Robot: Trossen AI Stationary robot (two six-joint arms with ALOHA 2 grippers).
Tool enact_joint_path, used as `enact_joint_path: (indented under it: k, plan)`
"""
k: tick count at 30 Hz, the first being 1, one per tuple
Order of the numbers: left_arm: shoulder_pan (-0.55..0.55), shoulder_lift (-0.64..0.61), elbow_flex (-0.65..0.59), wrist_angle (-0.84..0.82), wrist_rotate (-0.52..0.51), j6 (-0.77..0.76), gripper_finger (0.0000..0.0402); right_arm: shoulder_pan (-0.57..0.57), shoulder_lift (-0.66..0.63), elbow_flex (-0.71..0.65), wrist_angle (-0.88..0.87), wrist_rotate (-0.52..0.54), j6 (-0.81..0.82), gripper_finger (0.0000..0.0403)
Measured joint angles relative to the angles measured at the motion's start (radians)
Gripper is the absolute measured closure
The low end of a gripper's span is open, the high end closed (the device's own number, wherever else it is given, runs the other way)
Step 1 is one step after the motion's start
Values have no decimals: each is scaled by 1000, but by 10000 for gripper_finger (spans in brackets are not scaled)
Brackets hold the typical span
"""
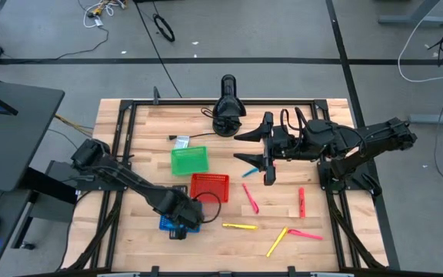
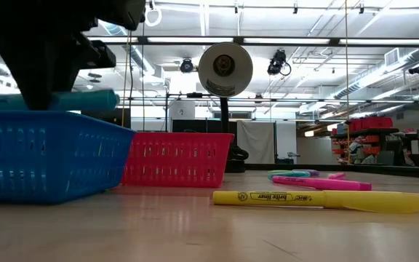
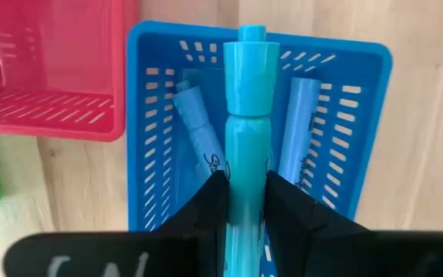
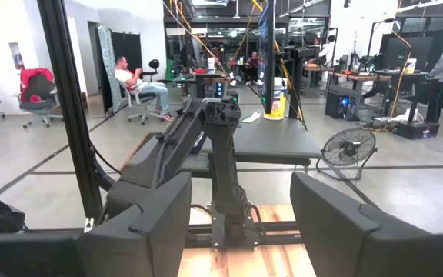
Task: Pick & Place Markers
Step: Put the blue highlighter pen into the blue bin
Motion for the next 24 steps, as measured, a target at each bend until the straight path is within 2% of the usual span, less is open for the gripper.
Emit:
enact_joint_path:
  k: [12,19,24]
  plan:
    - [-13,19,-110,112,-11,2,335,0,-3,0,-13,0,2,179]
    - [10,19,-119,118,-1,6,334,0,-3,0,-13,0,3,179]
    - [17,19,-119,118,35,6,266,0,-3,0,-13,0,0,179]
